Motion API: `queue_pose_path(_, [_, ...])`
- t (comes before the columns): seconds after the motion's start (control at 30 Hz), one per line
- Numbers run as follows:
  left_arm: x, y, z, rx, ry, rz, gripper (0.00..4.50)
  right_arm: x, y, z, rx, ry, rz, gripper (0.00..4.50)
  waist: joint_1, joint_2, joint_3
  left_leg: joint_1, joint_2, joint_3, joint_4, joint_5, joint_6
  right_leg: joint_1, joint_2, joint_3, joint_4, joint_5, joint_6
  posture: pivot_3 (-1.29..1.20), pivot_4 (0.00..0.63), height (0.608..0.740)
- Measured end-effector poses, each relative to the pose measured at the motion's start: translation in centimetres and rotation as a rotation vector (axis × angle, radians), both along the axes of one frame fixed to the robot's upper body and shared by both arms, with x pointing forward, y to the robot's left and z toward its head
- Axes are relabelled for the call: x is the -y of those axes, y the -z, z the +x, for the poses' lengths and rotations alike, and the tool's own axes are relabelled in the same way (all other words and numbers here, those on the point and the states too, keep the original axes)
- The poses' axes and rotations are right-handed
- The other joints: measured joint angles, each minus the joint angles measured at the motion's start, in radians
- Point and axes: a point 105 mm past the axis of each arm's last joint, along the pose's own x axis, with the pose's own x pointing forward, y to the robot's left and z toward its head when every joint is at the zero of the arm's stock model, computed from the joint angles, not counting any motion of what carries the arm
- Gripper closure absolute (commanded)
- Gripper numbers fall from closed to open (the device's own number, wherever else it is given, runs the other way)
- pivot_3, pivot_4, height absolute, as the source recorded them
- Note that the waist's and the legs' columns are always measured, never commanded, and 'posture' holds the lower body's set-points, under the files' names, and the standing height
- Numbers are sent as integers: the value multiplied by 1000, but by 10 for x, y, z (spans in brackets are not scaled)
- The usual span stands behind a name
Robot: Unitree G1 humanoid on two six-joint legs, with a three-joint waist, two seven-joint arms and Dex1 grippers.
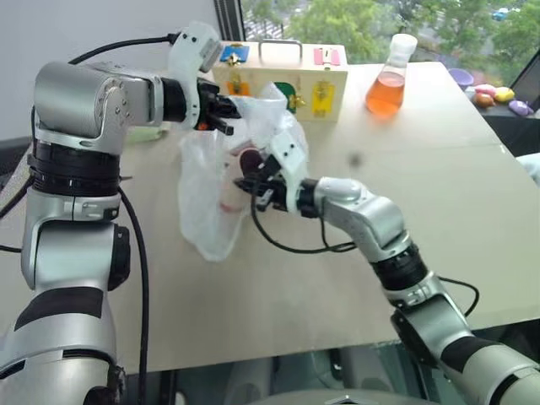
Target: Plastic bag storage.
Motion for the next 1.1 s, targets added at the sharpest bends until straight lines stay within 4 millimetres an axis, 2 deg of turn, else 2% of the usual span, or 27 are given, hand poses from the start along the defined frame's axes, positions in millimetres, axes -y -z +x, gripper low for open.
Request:
queue_pose_path(0.1, [2, 11, -2, 34, 55, -9, 4500, -6, 1, 5, 21, 28, 24, 4472, -1, 0, 0, 0, 0, 0, 0, 0, 0, 0, 0, 0, 0, 0, 0, 0, 150, 740])
queue_pose_path(0.2, [14, 6, -10, 65, 127, -12, 4500, -17, 8, 19, 19, 102, 72, 4472, -3, 0, 0, 1, 1, 0, 0, -2, 3, 0, 1, 0, 1, 0, 0, 0, 150, 740])
queue_pose_path(0.37, [22, -1, -15, 85, 149, -51, 4500, -6, 16, 55, 69, 219, 102, 4472, -1, 0, 0, 2, 0, 0, 0, -2, 3, 2, 1, 0, 1, 0, 0, 0, 150, 740])
queue_pose_path(0.47, [29, 5, -12, 67, 128, -72, 4500, -11, 19, 57, 93, 170, 95, 3540, -12, 0, 0, 2, 0, -1, 0, -2, 3, 2, 1, 0, 1, 0, 0, 0, 150, 740])
queue_pose_path(0.53, [29, 11, -11, 48, 106, -95, 4500, -12, 20, 55, 93, 147, 103, 2532, -23, 0, 0, 1, 0, -1, 0, -1, 2, 1, 1, 0, 2, 0, 0, 0, 150, 740])
queue_pose_path(0.57, [28, 13, -10, 43, 87, -106, 4500, -13, 15, 51, 101, 113, 117, 1837, -31, 0, 0, 1, 0, -1, 0, 0, 0, 0, 1, 1, 2, 0, 0, 0, 150, 740])
queue_pose_path(0.67, [30, 12, -10, 42, 81, -166, 4500, -17, 0, 38, 134, 30, 151, 816, -36, 0, 0, 1, 1, -3, -1, 0, 0, 0, 1, 0, 3, 0, 0, 0, 150, 740])
queue_pose_path(0.7, [31, 10, -11, 54, 78, -189, 4500, -14, -2, 32, 130, 4, 168, 816, -36, 0, 0, 1, 1, -4, -1, 0, 1, 1, 1, -1, 3, 0, 0, 0, 150, 740])
queue_pose_path(0.73, [31, 9, -10, 56, 77, -192, 4500, -14, -3, 30, 129, -5, 175, 435, -36, 0, 0, 1, 1, -4, -1, 0, 1, 1, 1, -1, 3, 0, 0, 0, 150, 740])
queue_pose_path(0.77, [29, 10, -9, 64, 58, -219, 4500, -8, -2, 20, 103, -44, 197, 85, -33, 1, 0, 1, 1, -5, 0, -2, 3, 1, 0, 0, 3, 0, 0, 0, 150, 740])
queue_pose_path(0.8, [27, 17, -6, 67, 34, -261, 4500, 13, 2, 12, 79, -71, 181, 40, -24, 1, 0, 1, -1, -6, 1, -2, 3, 1, -1, 0, 2, 0, 0, 0, 150, 740])
queue_pose_path(0.87, [20, 28, -4, 39, -3, -303, 4500, 43, 5, 9, 81, -20, 135, 40, -13, 1, 0, 0, -2, -5, 2, -2, 4, 2, -2, -1, 2, 0, 0, 0, 150, 740])
queue_pose_path(0.93, [21, 31, -4, 14, 2, -356, 4500, 72, 6, 14, 81, 103, 102, 40, -1, 0, 0, 0, -2, -5, 3, -2, 4, 2, -2, -3, 2, 0, 0, 0, 150, 740])
queue_pose_path(0.97, [26, 32, -6, -6, 21, -380, 4500, 87, 8, 17, 80, 188, 78, 40, 2, 1, 0, 0, -2, -4, 3, -2, 4, 2, -2, -3, 3, 0, 0, 0, 150, 740])
queue_pose_path(1.07, [46, 39, -13, -74, 105, -398, 4500, 105, 13, 13, 91, 303, 22, 40, 3, 1, 0, 1, -1, -4, 3, -2, 4, 3, -1, -2, 3, 0, 0, 0, 150, 740])
queue_pose_path(1.1, [58, 45, -19, -114, 166, -371, 4500, 113, 20, 9, 70, 349, 9, 40, 3, 1, 0, 1, -1, -3, 3, -2, 4, 3, -1, -2, 3, 0, 0, 0, 150, 740])
